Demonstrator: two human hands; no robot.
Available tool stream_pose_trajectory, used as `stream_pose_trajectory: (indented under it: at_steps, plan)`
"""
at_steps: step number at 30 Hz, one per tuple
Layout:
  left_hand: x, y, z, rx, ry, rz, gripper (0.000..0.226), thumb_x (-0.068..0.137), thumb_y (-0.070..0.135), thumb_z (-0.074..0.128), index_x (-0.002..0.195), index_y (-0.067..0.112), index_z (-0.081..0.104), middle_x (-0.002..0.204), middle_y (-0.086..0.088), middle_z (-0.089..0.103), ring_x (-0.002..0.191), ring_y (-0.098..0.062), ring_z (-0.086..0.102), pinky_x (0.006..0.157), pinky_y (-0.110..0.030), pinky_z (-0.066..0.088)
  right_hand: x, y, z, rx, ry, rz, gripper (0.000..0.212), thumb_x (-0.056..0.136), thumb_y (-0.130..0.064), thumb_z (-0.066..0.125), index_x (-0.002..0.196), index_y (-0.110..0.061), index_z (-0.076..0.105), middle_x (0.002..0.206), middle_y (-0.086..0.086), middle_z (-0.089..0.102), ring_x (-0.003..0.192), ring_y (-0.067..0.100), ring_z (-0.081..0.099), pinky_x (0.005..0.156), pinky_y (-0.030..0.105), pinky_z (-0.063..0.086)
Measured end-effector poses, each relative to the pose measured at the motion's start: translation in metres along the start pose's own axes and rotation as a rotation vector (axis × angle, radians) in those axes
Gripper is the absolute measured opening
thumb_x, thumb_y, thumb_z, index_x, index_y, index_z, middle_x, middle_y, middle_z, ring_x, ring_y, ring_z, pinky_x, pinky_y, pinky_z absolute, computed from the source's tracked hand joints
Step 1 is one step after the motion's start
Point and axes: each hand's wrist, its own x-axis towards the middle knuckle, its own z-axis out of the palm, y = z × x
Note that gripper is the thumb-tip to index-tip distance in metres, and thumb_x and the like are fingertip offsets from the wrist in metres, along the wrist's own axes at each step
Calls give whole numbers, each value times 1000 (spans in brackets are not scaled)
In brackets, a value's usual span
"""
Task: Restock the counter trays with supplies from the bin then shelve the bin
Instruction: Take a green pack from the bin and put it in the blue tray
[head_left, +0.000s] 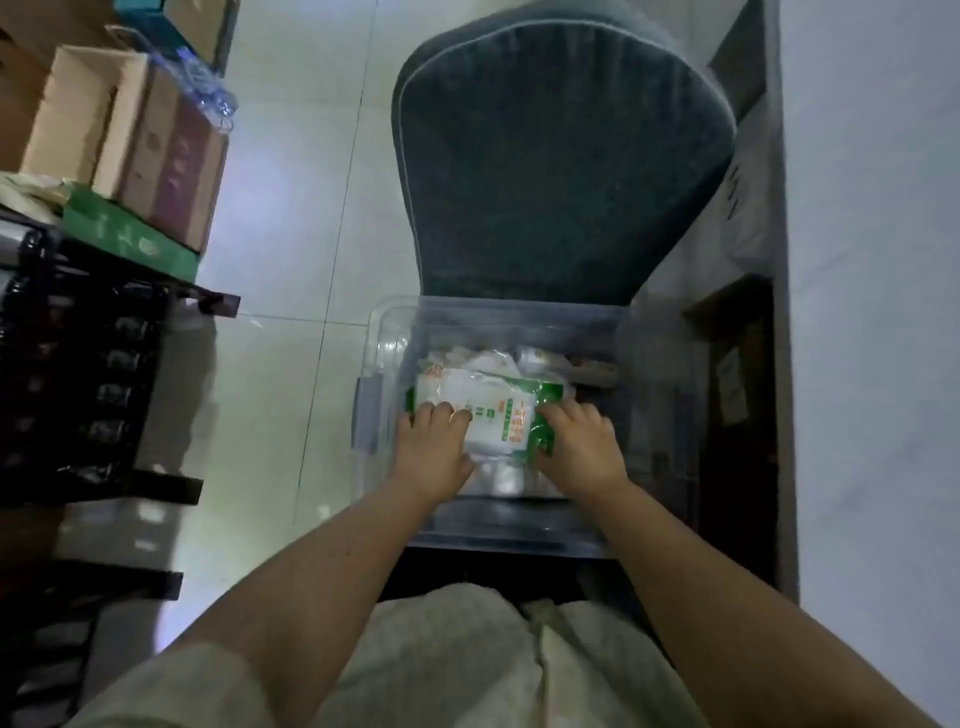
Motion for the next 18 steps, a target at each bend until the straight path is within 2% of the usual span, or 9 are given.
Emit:
stream_pose_trajectory:
  at_steps: [5,8,11,13,15,18]
  plan:
    - [41,-11,13,-65,-19,-110,55,80,43,55,130,24,46,125,-3,52,114,-24,44,91,-42,32,44,16,14,71,-73,52,54,77,-34,68,126,-23,48,124,5,54,109,28,47,92,46,38]
    - [82,-19,27,-64,-4,-59,60,80,39,58,136,23,42,137,-5,46,126,-28,38,96,-44,31,69,22,32,164,-46,92,53,78,-30,67,127,-22,49,128,5,53,116,28,44,94,43,36]
    - [121,-20,41,-7,-67,23,69,78,36,62,140,23,35,146,-6,38,134,-28,29,101,-47,29,91,29,48,251,-24,203,51,78,-27,69,125,-18,52,127,9,54,117,29,43,98,46,39]
    - [138,-20,53,48,-107,51,74,79,37,64,143,23,30,150,-6,33,137,-27,25,104,-53,25,101,32,57,324,-13,235,49,79,-22,69,125,-15,52,126,11,53,118,30,42,99,43,38]
    - [145,-22,64,74,-115,50,74,78,37,66,141,23,32,145,-7,38,133,-28,31,104,-54,24,107,35,64,355,-4,227,48,79,-20,69,124,-13,53,125,12,54,117,31,42,98,40,38]
    - [137,-26,77,63,-49,19,59,74,37,68,128,24,48,118,-6,55,110,-27,47,96,-48,30,113,35,66,352,9,186,44,79,-18,69,121,-12,56,121,13,55,114,31,44,97,40,39]
